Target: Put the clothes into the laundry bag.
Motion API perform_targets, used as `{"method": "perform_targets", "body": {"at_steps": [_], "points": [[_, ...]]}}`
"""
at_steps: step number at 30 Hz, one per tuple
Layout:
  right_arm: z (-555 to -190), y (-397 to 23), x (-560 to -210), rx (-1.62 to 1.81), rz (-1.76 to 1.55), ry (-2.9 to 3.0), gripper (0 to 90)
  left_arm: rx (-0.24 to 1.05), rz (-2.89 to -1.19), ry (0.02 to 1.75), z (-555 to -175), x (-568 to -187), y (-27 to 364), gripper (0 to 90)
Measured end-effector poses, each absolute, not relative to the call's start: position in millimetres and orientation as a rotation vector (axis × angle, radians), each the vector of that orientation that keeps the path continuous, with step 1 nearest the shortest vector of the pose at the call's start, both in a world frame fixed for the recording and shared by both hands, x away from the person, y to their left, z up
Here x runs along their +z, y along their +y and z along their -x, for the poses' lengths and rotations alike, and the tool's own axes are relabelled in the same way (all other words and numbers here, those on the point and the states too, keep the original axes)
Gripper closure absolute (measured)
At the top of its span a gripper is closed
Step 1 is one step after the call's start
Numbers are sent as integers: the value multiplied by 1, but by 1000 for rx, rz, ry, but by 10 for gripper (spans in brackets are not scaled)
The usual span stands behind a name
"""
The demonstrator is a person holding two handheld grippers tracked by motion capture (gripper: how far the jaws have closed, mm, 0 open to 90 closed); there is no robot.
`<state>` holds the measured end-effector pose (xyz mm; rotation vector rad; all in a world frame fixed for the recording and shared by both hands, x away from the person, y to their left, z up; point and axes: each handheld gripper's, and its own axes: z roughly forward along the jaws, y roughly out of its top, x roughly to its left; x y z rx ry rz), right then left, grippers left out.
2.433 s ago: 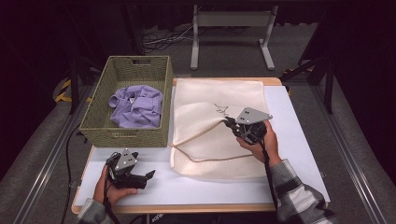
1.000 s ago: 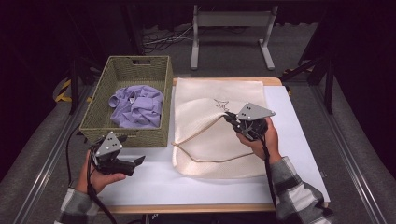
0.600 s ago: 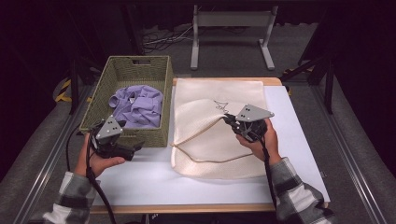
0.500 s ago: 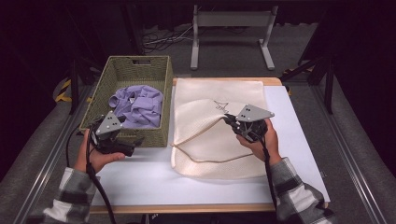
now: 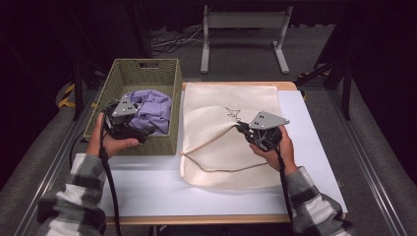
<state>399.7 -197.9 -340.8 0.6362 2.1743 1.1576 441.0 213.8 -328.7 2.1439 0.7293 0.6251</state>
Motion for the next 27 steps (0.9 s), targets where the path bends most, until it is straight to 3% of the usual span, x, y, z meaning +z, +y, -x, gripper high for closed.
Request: {"method": "perform_targets", "body": {"at_steps": [15,19,24,27], "points": [[-397,-196,-343,1153,-625,2197,860,671,-2230,841,-509,-346,203,53],[-397,-196,-344,1152,-629,2205,861,642,-2249,935,-523,-355,204,49],[-398,-194,-346,1149,-625,2218,861,563,-2322,953,-538,-364,202,47],[-398,-193,-347,1143,-620,2228,860,583,-2407,956,-545,-373,198,50]]}}
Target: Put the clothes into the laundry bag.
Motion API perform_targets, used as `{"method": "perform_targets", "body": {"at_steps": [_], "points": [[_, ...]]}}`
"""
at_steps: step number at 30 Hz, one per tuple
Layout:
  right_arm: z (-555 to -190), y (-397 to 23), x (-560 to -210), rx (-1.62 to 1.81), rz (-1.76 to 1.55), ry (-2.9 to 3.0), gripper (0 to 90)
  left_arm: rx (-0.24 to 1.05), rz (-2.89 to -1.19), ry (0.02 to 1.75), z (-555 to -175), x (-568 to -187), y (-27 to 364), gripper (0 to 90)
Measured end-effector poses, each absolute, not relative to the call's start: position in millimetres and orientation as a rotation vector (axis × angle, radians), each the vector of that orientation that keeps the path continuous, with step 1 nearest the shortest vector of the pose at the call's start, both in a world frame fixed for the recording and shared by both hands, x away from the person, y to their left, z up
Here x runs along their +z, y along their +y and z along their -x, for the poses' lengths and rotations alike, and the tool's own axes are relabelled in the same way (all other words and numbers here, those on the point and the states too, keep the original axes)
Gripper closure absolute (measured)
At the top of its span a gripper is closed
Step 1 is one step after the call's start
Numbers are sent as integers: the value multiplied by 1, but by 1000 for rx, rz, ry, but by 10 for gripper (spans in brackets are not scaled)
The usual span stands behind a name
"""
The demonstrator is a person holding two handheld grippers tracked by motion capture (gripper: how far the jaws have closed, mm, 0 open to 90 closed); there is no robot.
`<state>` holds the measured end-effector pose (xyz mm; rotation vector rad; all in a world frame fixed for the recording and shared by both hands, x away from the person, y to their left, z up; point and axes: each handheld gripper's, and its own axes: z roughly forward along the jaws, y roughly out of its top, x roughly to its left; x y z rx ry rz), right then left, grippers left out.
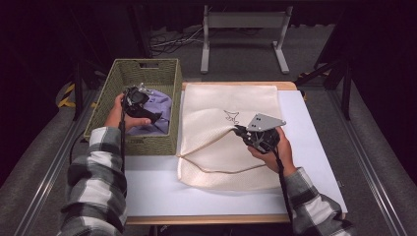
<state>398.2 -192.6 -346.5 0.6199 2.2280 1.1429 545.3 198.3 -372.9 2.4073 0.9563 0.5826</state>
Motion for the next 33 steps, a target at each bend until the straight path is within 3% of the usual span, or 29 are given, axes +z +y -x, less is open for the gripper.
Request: {"method": "perform_targets", "body": {"at_steps": [9,17,20,23,27,29,33], "points": [[-400,-193,-349,1137,-628,2242,860,535,-2429,1054,-571,-388,203,46],[-400,-193,-350,1134,-624,2251,858,334,-2479,1113,-584,-400,205,72],[-399,-194,-350,1136,-622,2253,857,245,-2555,1143,-586,-408,204,248],[-399,-194,-350,1136,-620,2258,856,250,-2568,1161,-586,-407,204,427],[-398,-194,-351,1128,-619,2265,857,277,-2601,1155,-585,-404,204,736],[-399,-194,-352,1128,-620,2266,860,327,-2629,1134,-584,-401,203,801],[-399,-195,-352,1131,-621,2261,865,448,-2594,1106,-579,-392,204,821]]}}
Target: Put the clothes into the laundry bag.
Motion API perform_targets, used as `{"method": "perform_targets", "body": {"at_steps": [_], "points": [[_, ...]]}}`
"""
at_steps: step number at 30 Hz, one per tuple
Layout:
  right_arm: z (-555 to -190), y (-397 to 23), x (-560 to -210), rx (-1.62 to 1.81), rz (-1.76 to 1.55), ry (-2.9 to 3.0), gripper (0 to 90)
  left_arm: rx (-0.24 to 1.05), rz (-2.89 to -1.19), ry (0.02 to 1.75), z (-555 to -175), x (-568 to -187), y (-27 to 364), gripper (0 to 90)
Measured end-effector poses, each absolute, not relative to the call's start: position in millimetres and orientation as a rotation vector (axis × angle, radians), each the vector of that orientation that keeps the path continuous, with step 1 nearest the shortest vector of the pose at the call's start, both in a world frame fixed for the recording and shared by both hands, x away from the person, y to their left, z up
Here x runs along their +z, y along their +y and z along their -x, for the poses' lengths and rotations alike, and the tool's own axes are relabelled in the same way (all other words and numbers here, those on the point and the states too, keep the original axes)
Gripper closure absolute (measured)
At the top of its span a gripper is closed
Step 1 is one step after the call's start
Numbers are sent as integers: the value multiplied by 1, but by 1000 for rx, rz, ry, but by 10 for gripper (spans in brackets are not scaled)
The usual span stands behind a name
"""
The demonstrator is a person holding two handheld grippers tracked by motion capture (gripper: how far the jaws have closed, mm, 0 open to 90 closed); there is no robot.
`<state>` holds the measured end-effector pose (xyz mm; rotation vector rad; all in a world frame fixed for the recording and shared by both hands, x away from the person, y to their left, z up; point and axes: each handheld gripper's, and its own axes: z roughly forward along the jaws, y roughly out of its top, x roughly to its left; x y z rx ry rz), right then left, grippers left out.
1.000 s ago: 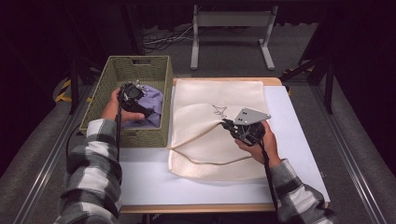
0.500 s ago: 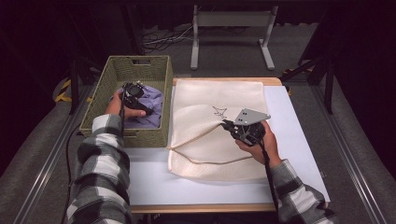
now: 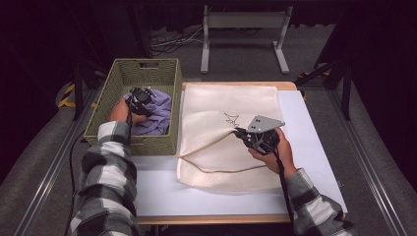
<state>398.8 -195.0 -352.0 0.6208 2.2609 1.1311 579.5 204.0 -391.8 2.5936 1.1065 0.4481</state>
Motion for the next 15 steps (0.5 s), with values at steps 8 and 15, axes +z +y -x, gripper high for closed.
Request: {"method": "perform_targets", "body": {"at_steps": [8,15], "points": [[-400,-197,-351,1151,-633,2246,866,606,-2347,1063,-558,-356,215,824],[-403,-197,-351,1171,-630,2238,868,644,-2213,1004,-530,-336,219,825]]}}
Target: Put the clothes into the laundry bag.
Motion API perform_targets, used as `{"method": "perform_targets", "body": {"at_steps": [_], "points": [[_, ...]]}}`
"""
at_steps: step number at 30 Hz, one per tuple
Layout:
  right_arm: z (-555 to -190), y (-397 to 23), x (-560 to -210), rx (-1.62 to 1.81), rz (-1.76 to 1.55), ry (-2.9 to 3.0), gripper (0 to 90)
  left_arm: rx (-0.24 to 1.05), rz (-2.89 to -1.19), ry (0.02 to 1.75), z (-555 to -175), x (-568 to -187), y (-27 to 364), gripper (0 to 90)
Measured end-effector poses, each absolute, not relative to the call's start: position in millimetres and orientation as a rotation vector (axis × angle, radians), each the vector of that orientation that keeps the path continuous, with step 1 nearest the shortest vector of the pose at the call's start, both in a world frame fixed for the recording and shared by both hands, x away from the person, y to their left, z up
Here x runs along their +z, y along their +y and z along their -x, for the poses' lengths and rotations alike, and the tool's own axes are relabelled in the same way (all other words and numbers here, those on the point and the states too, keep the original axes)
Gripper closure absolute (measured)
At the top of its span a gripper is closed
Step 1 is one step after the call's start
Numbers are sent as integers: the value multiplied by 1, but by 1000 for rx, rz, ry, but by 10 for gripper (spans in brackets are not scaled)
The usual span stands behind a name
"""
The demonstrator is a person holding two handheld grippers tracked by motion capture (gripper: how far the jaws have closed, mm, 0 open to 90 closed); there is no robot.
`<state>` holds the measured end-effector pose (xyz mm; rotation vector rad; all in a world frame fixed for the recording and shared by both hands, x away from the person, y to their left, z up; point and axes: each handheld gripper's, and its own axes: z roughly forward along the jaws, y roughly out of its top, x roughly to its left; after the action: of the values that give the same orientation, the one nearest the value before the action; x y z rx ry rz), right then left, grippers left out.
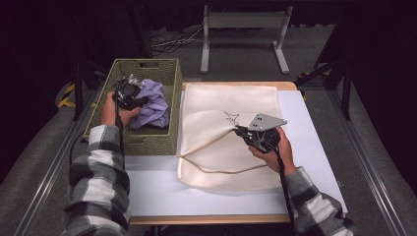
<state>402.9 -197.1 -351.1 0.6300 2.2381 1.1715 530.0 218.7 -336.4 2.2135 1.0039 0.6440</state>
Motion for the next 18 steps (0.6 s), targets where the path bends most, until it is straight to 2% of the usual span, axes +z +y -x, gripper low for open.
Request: {"method": "perform_targets", "body": {"at_steps": [9,15,18], "points": [[-404,-199,-352,1192,-638,2237,868,631,-2041,922,-488,-331,217,827],[-403,-197,-353,1188,-636,2242,868,640,-2000,891,-474,-331,217,827],[-403,-196,-354,1188,-637,2241,868,618,-1926,875,-465,-328,221,828]]}}
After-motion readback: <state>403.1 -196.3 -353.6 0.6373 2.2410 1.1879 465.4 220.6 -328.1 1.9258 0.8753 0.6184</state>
